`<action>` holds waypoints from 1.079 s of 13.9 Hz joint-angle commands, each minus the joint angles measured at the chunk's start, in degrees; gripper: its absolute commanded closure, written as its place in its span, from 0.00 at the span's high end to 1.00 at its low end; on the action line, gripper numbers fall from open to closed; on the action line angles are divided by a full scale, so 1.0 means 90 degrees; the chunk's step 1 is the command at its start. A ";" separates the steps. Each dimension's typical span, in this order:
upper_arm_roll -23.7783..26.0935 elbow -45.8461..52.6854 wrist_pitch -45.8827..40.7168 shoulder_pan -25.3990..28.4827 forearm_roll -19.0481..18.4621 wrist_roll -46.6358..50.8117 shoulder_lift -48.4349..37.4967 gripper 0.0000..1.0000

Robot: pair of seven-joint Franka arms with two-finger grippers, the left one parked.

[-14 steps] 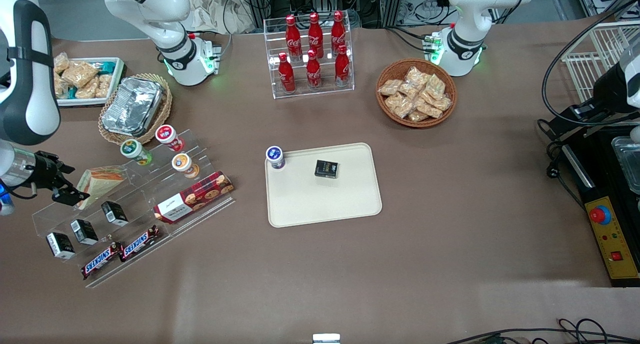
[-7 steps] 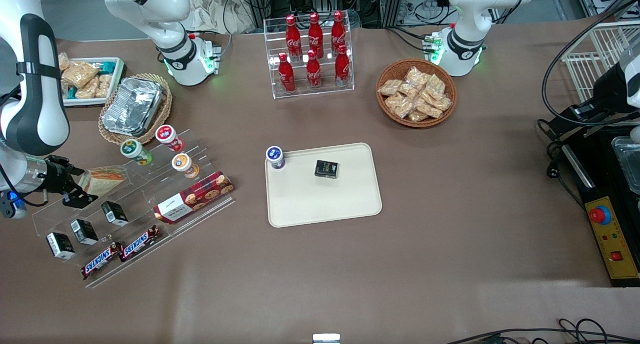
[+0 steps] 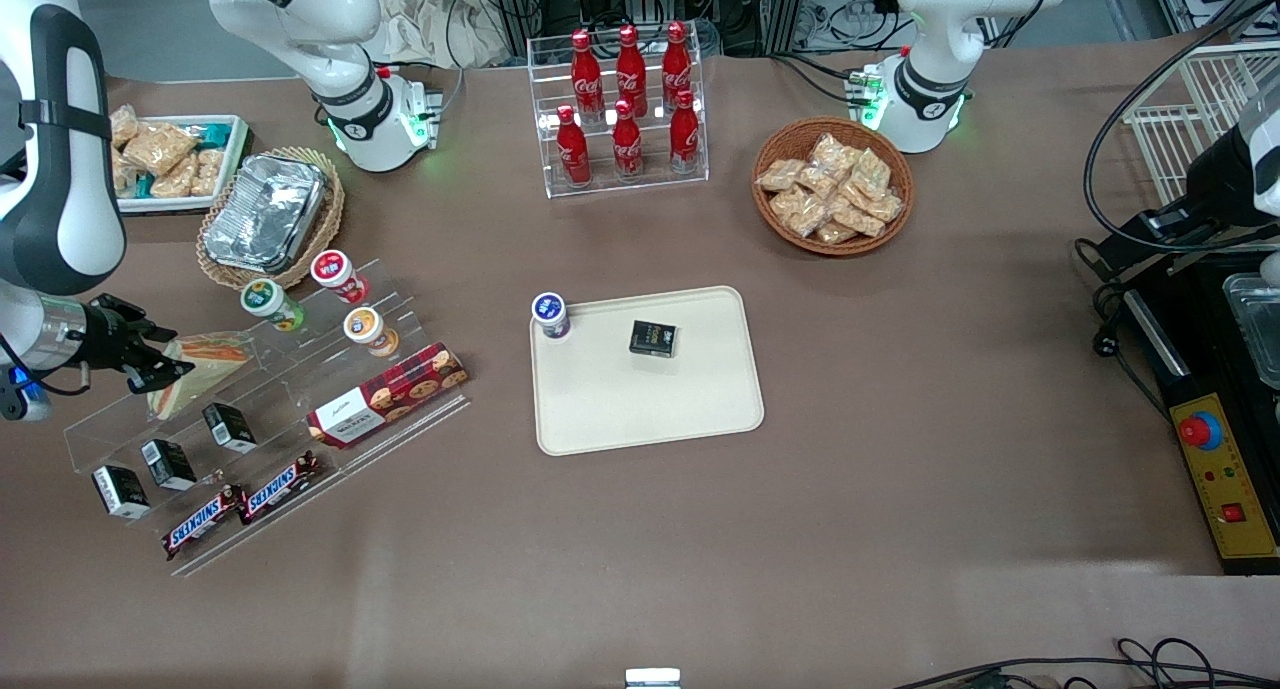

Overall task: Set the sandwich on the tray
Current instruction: 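Lower the right gripper onto the sandwich and close on it, then lift the sandwich out of the rack and carry it to the cream tray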

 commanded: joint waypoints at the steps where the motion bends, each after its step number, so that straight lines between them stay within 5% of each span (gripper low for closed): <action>1: 0.0010 -0.0017 -0.0166 0.0010 0.0114 0.0055 -0.0071 0.37; 7: 0.0000 -0.0017 -0.0167 0.0010 0.0114 -0.0004 -0.0051 0.36; 10: 0.0010 -0.0017 -0.0205 0.0020 0.0104 -0.0043 -0.0071 0.00; 15: 0.0020 0.0158 -0.0215 0.0029 0.0065 -0.0714 -0.0090 0.00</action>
